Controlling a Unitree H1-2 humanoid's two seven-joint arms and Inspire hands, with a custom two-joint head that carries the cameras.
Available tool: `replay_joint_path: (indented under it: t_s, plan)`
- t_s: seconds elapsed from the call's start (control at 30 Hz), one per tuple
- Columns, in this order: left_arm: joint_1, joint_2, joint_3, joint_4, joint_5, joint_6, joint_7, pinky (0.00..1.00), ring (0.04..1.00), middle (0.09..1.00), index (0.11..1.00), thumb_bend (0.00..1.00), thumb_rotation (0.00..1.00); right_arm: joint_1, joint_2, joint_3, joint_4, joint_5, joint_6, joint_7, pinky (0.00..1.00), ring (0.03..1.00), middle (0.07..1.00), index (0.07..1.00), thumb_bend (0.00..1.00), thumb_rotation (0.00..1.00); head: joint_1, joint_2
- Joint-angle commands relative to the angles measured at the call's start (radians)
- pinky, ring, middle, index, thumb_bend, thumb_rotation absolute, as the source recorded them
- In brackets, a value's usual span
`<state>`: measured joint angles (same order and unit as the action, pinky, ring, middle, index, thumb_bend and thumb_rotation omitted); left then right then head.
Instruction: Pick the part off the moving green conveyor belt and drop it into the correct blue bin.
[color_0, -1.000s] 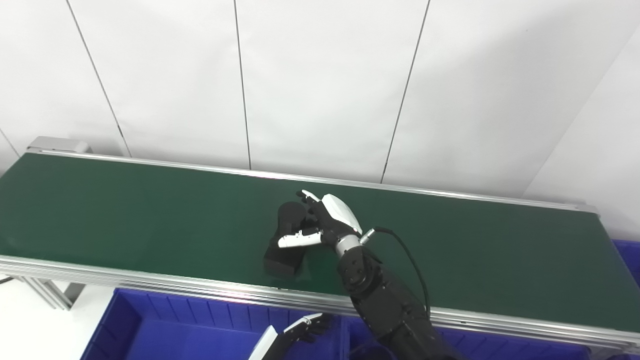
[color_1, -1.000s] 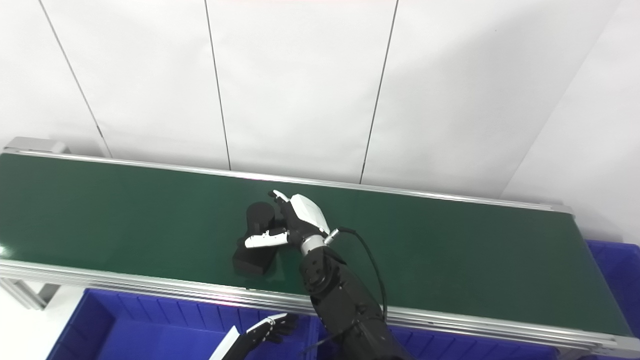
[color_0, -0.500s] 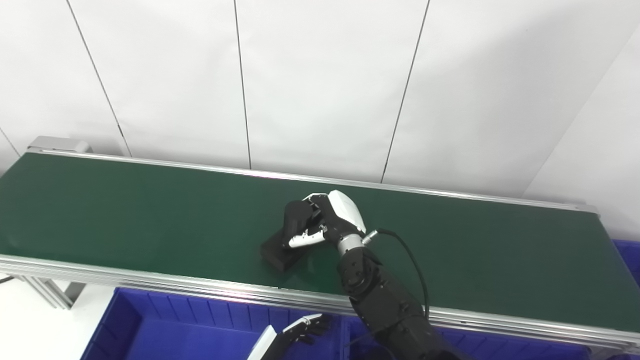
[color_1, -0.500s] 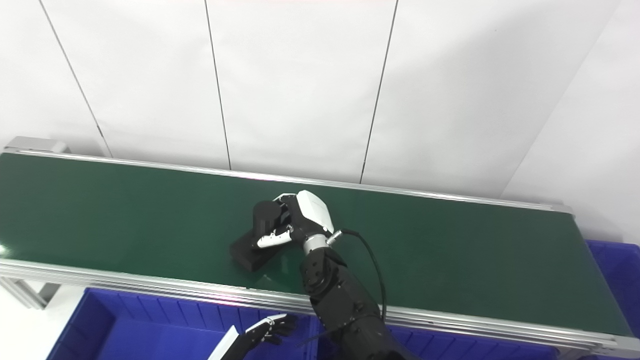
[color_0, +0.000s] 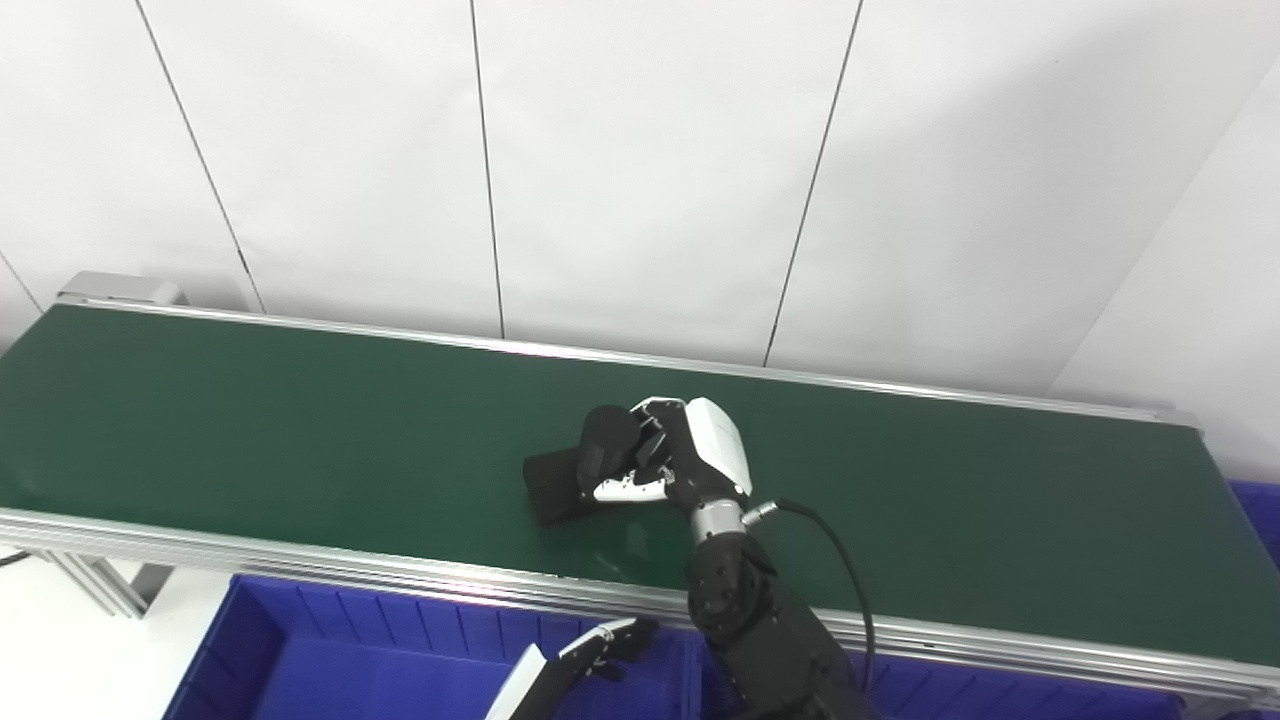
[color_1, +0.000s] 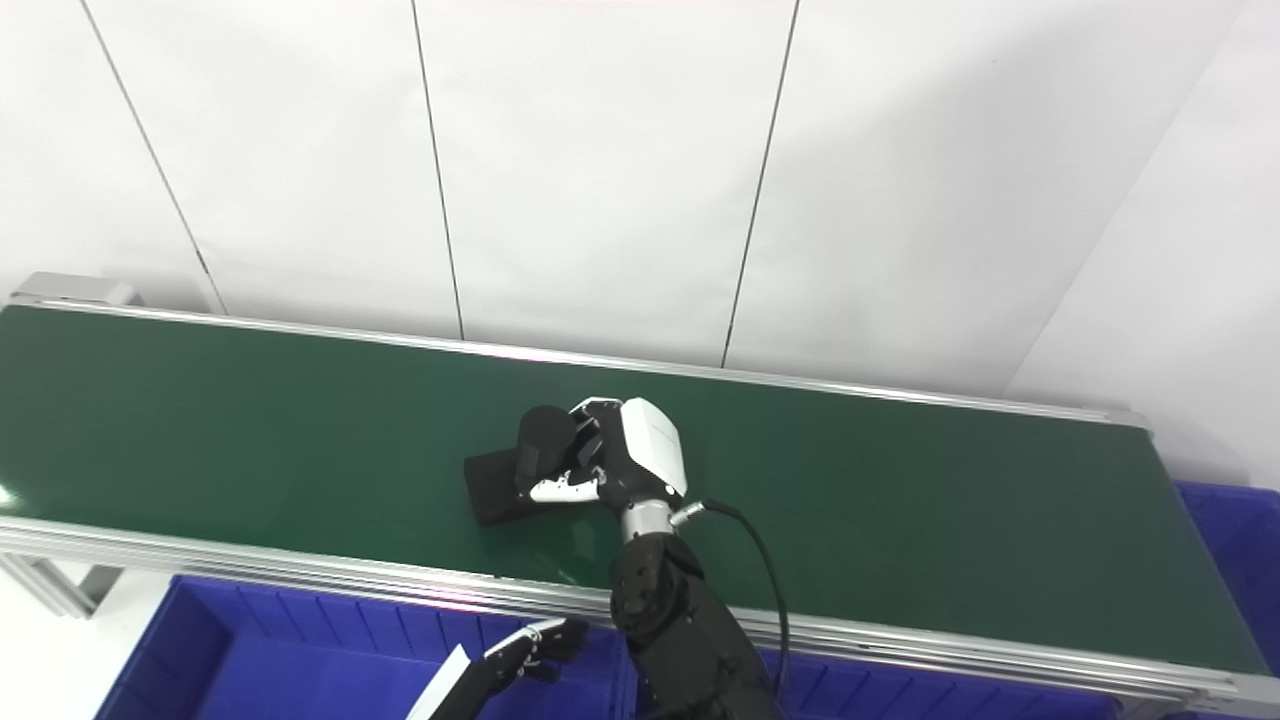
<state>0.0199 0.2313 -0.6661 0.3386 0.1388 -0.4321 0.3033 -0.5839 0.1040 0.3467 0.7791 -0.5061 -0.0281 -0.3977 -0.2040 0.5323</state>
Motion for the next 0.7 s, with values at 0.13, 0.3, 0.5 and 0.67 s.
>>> replay_joint_path:
  t_s: [0.13,0.3,0.5,0.67]
  plan:
    - [0.011,-0.003,0.043,-0.051,-0.025,-0.038,-0.036,0.76,0.811,0.826,0.830,0.77,0.40,0.074,-0.021,-0.031,-0.253,-0.008,-0.027,-0.015,0.38,0.453,0.455,0.531,0.51,0.00,-0.011,0.020]
    - [0.023,0.003,0.059,-0.063,-0.023,-0.038,-0.054,0.78,0.817,0.828,0.836,0.75,0.41,0.181,-0.035,-0.057,-0.453,-0.006,-0.024,-0.005,0.39,0.456,0.453,0.534,0.51,0.00,-0.019,0.036]
    - [0.038,0.008,0.079,-0.077,-0.034,-0.038,-0.074,0.78,0.817,0.827,0.831,0.75,0.41,0.276,-0.033,-0.097,-0.624,0.007,-0.006,0.020,0.41,0.475,0.466,0.531,0.51,0.00,-0.032,0.057]
    - [0.058,0.011,0.109,-0.104,-0.058,-0.038,-0.107,0.77,0.809,0.822,0.827,0.76,0.40,0.365,-0.040,-0.117,-0.760,-0.009,0.016,0.049,0.34,0.420,0.456,0.527,0.51,0.00,-0.060,0.093]
